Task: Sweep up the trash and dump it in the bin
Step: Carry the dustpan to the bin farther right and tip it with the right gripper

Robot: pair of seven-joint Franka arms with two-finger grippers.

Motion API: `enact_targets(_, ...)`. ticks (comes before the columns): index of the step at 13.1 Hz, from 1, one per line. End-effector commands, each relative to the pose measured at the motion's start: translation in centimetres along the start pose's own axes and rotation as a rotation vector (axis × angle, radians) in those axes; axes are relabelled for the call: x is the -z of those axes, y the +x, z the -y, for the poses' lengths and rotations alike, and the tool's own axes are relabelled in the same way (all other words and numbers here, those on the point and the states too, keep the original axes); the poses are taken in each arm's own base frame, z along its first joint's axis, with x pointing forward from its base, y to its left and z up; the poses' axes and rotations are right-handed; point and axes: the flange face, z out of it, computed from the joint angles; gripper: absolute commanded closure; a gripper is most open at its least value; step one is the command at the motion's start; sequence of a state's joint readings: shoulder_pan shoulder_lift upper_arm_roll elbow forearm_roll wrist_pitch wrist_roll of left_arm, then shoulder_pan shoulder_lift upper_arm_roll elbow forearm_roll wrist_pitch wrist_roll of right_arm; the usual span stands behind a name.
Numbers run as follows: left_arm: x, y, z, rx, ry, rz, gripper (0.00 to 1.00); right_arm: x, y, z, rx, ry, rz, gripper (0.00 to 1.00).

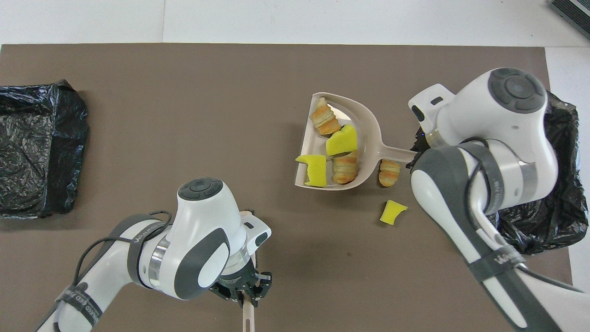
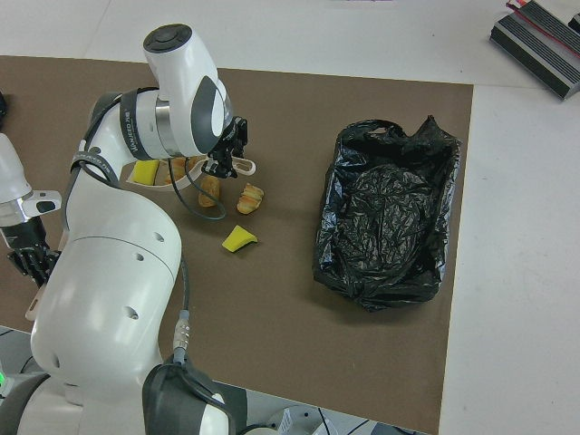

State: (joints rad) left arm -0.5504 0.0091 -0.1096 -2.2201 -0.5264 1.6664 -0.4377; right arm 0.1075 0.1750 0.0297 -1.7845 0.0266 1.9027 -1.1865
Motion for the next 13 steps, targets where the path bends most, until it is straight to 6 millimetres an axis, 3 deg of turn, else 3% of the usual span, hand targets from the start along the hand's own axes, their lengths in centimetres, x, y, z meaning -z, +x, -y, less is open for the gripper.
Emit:
enact_targets(1,-2.4,-1.5,-1.5,0.061,-0.032,-0.042,1.0,2.7,-6.8,-2.5,0.016,-0.005,-0.049,1.0)
enact_targets(3,-2.8,-1.2,-1.7,0.148,-0.06,-0.042,1.0,4.3,-13.2,-3.8,-0.015,0.018,-0.049,1.0)
enact_targets(5,-4.9,-0.3,-2.6,0.166,-0.038,-0.031,1.0,5.5,-19.8,-4.4,-0.039,0.041,-0.054,1.0)
enact_targets(8,-5.9,0.8,-2.6,0.165,-0.021,-0.009,1.0,6.7,-30.9,-4.0,-0.073,0.038,-0.071,1.0)
enact_targets(10,-5.0,0.7,-2.8,0.16,-0.029,-0.011,0.01,7.3,-35.1,-3.7,-0.051,0.019,-0.047,1.0)
enact_targets(12,-2.3,0.4,-2.9,0.13,-0.038,-0.004,0.0,7.7,-38.3,-3.4,-0.019,0.007,0.035,1.0)
enact_targets(13,-0.2,1.1,-1.9,0.139,-0.059,-0.004,0.0,7.9,-39.4,-3.4,0.021,-0.002,0.089,1.0)
